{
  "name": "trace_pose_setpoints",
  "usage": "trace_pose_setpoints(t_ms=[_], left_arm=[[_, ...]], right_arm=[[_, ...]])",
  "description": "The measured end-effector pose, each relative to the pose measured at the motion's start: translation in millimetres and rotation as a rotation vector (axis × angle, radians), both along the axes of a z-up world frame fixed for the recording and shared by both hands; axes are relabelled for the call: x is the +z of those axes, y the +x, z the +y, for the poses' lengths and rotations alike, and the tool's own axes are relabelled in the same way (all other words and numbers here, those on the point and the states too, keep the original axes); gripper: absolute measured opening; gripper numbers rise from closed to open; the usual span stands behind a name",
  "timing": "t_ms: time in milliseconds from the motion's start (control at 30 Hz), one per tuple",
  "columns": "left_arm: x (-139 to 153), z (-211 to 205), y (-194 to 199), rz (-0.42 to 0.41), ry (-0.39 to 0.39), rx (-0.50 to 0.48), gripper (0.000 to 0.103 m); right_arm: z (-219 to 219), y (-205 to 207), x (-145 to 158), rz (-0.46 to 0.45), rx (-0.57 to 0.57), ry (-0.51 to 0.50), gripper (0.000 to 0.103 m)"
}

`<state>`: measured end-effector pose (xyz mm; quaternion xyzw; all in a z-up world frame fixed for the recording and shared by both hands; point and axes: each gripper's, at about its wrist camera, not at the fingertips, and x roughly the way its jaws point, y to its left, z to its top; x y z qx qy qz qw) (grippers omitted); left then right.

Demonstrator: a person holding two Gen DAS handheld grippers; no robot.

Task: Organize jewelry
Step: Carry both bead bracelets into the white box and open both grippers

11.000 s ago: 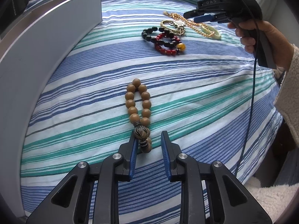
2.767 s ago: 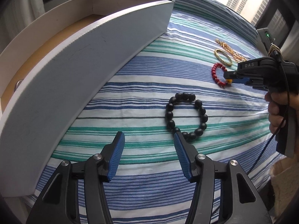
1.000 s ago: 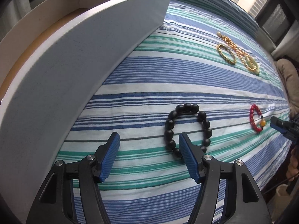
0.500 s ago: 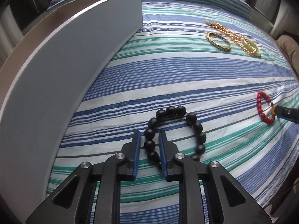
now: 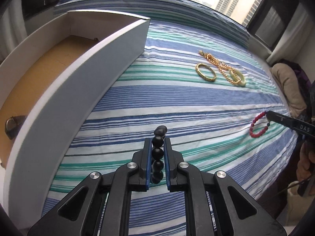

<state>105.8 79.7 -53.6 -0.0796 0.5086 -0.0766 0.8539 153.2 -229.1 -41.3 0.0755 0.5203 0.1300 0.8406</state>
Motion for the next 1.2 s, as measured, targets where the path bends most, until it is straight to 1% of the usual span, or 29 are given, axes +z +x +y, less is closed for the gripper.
trace_pose_setpoints(t_ms=[133,267,367,467,533,600,733,833,1000,1100,1133,1167,1200], left_arm=[[35,18,-10,-0.047,-0.028,0.024,0.009],[77,49,-22,-0.107,-0.051,0.082,0.009],[104,79,-24,-0.148,-0.028,0.145,0.010],[115,113,-19,-0.166,0.039,0.232,0.010],[115,134,-10,-0.153,0.058,0.274,0.010],[108,152,3,-0.125,0.080,0.320,0.010],[88,181,34,-0.089,0.105,0.369,0.010],[65,192,59,-0.047,0.115,0.404,0.010],[32,203,83,0.014,0.125,0.453,0.010],[24,207,91,0.018,0.137,0.472,0.011],[24,208,92,0.013,0.153,0.484,0.016],[26,208,91,0.008,0.169,0.495,0.029],[30,209,88,-0.004,0.175,0.501,0.039]], right_arm=[[19,0,31,-0.046,0.078,0.003,0.017],[51,7,61,-0.099,0.162,0.025,0.017],[87,16,85,-0.143,0.242,0.055,0.017],[132,26,109,-0.205,0.324,0.071,0.017],[163,34,120,-0.237,0.374,0.083,0.017],[195,43,127,-0.256,0.419,0.106,0.017],[256,68,124,-0.256,0.485,0.129,0.017],[296,90,103,-0.213,0.514,0.112,0.017],[348,115,56,-0.155,0.555,0.000,0.017],[367,125,40,-0.168,0.546,-0.039,0.019],[370,129,38,-0.171,0.539,-0.037,0.029],[369,130,39,-0.178,0.522,-0.025,0.036],[364,130,44,-0.187,0.503,0.006,0.041]])
